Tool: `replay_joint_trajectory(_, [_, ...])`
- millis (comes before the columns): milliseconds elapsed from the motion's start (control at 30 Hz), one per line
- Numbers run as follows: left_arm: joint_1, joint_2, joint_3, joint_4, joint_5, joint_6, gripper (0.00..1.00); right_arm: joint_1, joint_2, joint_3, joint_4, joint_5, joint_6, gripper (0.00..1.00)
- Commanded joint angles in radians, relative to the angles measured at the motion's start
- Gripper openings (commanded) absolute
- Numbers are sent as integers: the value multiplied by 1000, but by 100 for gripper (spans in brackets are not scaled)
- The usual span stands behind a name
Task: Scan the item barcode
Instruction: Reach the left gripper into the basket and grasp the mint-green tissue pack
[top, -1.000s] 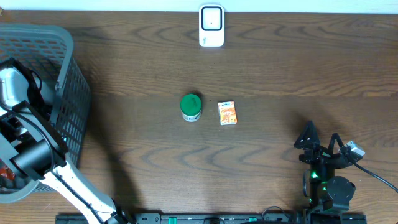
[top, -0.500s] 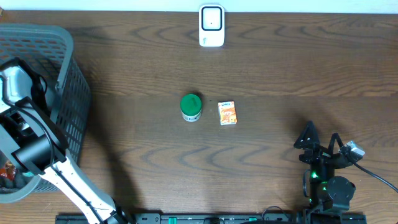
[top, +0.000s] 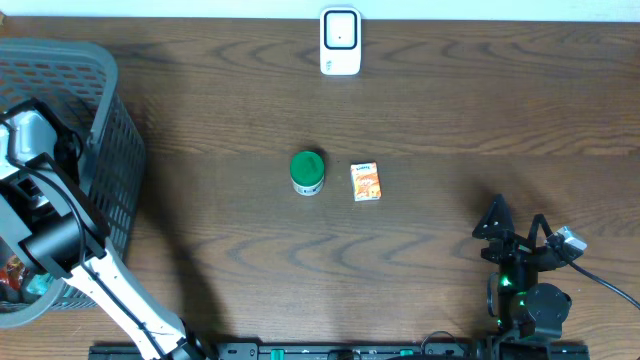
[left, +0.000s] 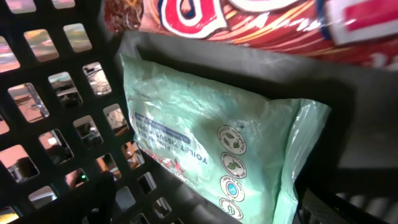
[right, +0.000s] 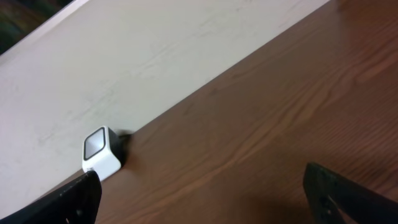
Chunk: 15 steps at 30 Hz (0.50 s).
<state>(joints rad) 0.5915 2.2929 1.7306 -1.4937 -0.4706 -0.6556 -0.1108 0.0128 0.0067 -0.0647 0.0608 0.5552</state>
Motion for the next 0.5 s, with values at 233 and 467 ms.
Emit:
replay_joint_trajectory(233, [14, 94, -84, 40, 57, -13, 58, 7, -2, -1, -3, 9, -13, 99])
replay_joint_trajectory(467, [14, 94, -85, 40, 57, -13, 29, 7, -2, -1, -3, 9, -13, 99])
